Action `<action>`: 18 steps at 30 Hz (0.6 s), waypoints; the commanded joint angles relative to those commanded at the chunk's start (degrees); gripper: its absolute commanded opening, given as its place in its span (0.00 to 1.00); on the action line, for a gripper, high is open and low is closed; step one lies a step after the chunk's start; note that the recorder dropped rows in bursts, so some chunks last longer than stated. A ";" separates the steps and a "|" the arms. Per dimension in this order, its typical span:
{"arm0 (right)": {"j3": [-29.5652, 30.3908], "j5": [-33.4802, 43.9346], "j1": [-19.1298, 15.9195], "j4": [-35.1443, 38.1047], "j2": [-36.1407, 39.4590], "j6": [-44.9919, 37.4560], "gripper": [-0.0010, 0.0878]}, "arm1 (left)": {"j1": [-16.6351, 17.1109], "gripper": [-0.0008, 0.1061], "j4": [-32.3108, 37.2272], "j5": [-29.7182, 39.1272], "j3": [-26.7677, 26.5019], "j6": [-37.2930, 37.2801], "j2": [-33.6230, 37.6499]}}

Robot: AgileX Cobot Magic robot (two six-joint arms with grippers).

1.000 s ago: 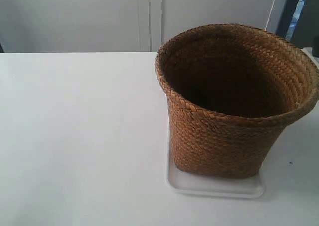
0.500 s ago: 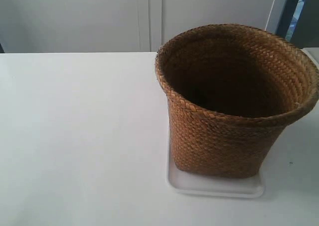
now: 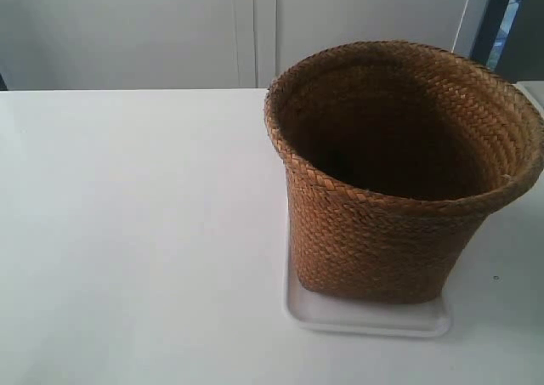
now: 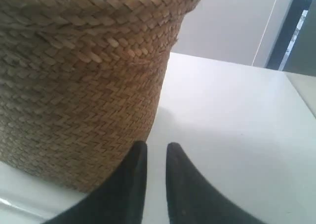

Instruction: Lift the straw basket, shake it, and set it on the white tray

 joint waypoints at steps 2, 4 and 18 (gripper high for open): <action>0.00 1.82 0.00 0.40 0.00 0.00 0.18 | 0.00 0.01 0.00 0.00 0.00 0.00 0.00; 0.00 1.82 0.00 0.51 0.00 0.00 0.18 | 0.00 0.01 0.00 0.00 0.00 0.00 0.00; 0.00 1.96 0.00 -4.12 0.00 -1.38 0.18 | 0.00 0.01 0.00 0.00 0.00 0.00 0.00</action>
